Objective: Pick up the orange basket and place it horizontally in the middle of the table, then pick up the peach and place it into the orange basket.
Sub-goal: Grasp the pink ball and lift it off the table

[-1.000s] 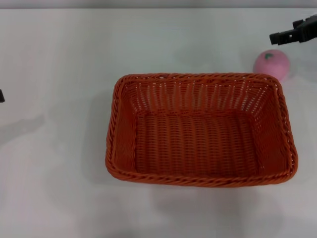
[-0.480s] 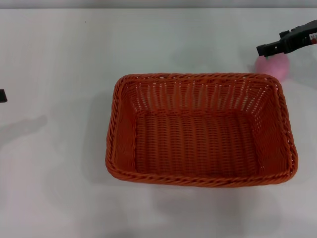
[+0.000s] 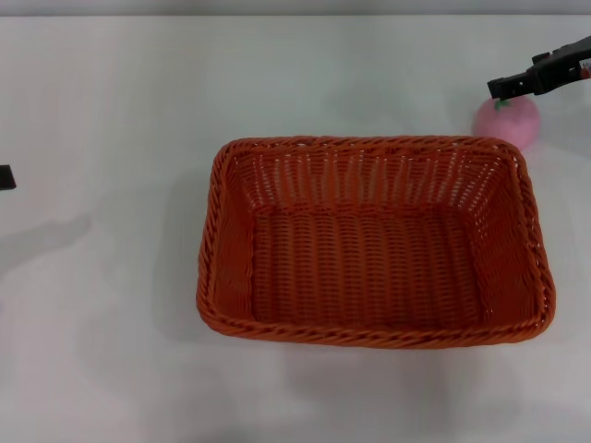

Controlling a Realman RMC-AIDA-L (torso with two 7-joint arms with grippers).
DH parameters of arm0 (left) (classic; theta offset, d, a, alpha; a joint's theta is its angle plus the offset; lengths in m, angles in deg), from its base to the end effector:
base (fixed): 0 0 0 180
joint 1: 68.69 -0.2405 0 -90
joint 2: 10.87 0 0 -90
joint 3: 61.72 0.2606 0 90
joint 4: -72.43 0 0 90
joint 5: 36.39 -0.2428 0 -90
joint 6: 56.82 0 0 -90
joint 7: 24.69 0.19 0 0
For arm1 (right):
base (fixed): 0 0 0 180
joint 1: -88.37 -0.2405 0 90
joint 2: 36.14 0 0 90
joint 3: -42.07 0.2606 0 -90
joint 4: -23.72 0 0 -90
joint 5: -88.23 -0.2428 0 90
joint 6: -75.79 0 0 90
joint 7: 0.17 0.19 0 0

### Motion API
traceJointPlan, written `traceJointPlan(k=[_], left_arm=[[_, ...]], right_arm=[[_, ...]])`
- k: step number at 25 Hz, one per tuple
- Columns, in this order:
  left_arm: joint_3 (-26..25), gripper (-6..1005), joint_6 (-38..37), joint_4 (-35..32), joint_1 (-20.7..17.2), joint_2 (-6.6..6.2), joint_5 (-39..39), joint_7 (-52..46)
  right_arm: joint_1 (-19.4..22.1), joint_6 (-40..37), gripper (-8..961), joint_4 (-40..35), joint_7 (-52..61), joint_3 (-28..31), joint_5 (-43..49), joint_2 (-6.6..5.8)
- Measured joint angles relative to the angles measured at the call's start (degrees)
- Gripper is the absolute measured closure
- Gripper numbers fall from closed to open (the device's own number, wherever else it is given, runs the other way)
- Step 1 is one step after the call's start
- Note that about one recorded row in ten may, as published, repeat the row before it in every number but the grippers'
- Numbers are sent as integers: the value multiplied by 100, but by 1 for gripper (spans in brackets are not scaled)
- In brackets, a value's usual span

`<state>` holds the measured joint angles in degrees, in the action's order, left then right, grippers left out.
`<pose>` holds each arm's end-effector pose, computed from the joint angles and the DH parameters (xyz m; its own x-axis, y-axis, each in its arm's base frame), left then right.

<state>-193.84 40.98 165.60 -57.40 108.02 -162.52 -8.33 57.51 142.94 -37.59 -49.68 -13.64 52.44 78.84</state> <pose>-0.2737 0.3272 0.0990 0.1430 0.8686 0.4744 0.9843 -0.0748 -0.1596 0.3117 0.4551 0.0440 0.6796 -0.7072 -0.1949 -0.6489 -0.4557 -0.6094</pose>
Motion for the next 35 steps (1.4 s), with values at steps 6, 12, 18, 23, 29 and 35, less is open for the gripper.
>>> traceJointPlan(k=[6, 12, 18, 23, 29, 35], left_arm=[[-24, 522, 25, 0, 30, -7, -4, 0], [-33, 522, 30, -54, 87, -21, -7, 0], [-34, 521, 29, -61, 148, -25, -5, -1], [-33, 521, 34, -70, 156, -24, 0, -8], [-33, 521, 45, -71, 171, -24, 1, -24], [-33, 521, 107, -71, 208, -24, 30, -34]], right_arm=[[-130, -115, 101, 321, 37, 3, 164, -11], [-146, -173, 102, 485, 38, 56, 221, -17], [-125, -287, 103, 606, 38, 70, 222, -40], [-212, -302, 103, 851, 38, 45, 234, -96], [-282, -335, 104, 949, 38, 57, 445, -58], [-332, -329, 105, 1100, 38, 59, 450, -44]])
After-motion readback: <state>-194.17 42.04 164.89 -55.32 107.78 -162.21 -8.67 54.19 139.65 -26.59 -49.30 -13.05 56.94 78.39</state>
